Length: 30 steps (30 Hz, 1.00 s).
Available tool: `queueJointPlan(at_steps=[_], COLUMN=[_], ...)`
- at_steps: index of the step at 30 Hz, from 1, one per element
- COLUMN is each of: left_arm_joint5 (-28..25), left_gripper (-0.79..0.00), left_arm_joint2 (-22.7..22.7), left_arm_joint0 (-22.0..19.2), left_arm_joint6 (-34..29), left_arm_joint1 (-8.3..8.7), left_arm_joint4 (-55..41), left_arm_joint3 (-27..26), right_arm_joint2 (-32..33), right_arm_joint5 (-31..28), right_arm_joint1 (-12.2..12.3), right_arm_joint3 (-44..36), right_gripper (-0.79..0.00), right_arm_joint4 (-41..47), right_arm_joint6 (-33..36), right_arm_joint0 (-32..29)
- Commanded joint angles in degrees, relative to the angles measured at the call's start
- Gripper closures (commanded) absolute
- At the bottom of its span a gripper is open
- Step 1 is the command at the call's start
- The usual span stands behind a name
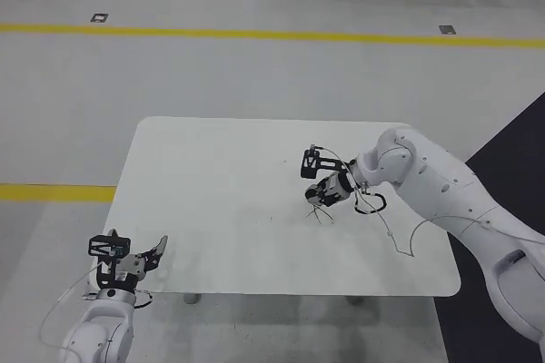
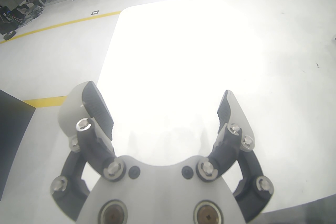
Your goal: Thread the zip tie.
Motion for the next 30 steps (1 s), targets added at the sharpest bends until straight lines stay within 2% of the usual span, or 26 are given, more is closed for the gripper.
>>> queueJointPlan(at_steps=[1, 3, 6, 13, 16, 20, 25, 30], left_arm_joint5=[0.0, 0.0, 0.0, 0.0, 0.0, 0.0, 0.0, 0.0], left_gripper=[-0.785, -0.785, -0.785, -0.785, -0.785, -0.785, -0.785, -0.785], left_arm_joint2=[0.0, 0.0, 0.0, 0.0, 0.0, 0.0, 0.0, 0.0], left_arm_joint0=[0.0, 0.0, 0.0, 0.0, 0.0, 0.0, 0.0, 0.0], left_arm_joint6=[0.0, 0.0, 0.0, 0.0, 0.0, 0.0, 0.0, 0.0], left_arm_joint1=[0.0, 0.0, 0.0, 0.0, 0.0, 0.0, 0.0, 0.0], left_arm_joint4=[0.0, 0.0, 0.0, 0.0, 0.0, 0.0, 0.0, 0.0], left_arm_joint3=[0.0, 0.0, 0.0, 0.0, 0.0, 0.0, 0.0, 0.0], right_arm_joint2=[0.0, -0.07, 0.48, -1.52, -2.06, -2.02, -3.02, -3.59], right_arm_joint5=[0.0, 0.37, 3.08, 23.66, 27.31, 29.5, 34.77, 35.03], right_arm_joint1=[0.0, -0.01, 0.13, 1.73, 2.66, 2.48, 0.19, -2.53], right_arm_joint3=[0.0, -0.07, 0.8, 1.05, 0.65, 2.87, 4.82, 7.19], right_gripper=[0.0, 0.0, 0.0, 0.0, 0.0, 0.0, 0.0, 0.0], right_arm_joint4=[0.02, -0.06, 5.07, 25.17, 28.53, 29.21, 24.59, 24.42], right_arm_joint6=[0.0, -0.03, 3.04, 23.67, 27.31, 28.59, 25.08, 26.15], right_arm_joint0=[0.0, -0.24, -0.81, 1.71, 2.95, 3.83, 4.19, 4.0])
